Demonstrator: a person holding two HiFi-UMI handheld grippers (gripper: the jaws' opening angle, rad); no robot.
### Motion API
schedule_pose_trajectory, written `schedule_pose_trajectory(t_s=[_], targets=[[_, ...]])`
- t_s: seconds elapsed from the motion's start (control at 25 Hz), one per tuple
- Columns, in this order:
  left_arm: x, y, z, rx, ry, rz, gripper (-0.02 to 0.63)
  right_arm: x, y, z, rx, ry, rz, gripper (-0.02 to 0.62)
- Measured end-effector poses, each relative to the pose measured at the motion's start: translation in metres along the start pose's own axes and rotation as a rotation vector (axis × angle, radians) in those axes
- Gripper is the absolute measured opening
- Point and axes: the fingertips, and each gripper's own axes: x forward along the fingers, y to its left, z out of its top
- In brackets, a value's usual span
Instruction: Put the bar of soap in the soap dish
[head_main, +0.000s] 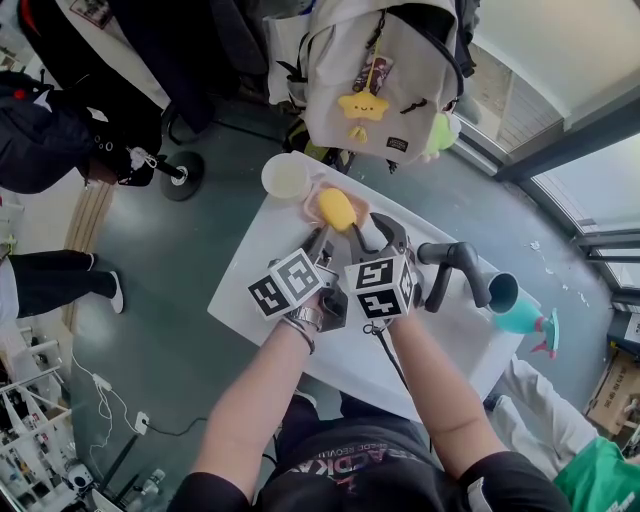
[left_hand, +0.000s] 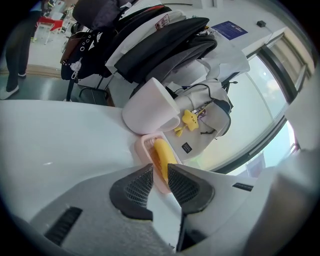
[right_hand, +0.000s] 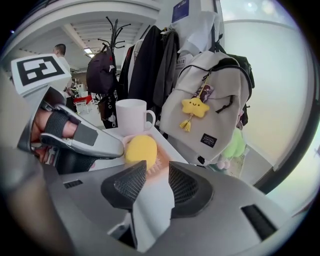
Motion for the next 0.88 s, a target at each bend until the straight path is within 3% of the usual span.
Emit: schedule_pose_trajectory(t_s=[0.36, 0.44, 0.56, 0.64, 0.88], targets=[[0.003, -0.008, -0.003, 0.029, 0.014, -0.019, 0.097, 0.004, -0.004, 0.001, 0.002, 0.0, -0.022, 0.138], [0.002, -0.008, -0.004, 0.032, 0.016, -0.02, 0.097, 0.0, -0.005, 0.003, -0.003, -0.017, -0.032, 0.115], [-0.002, -0.009, -0.004, 0.053, 0.011, -0.017, 0.078, -0.006, -0.003, 0.008, 0.015, -0.057, -0.005, 0.012], [-0.007, -0.01, -0.004, 0.11, 0.014, -0.004, 0.009, -0.009, 0.001, 0.009, 0.078, -0.074, 0.032, 0.012], [-0.022, -0.018, -0.006, 0.313, 0.021, -0.015, 0.009, -0.017, 0.014, 0.007, 0.167, -0.09, 0.079, 0.012]])
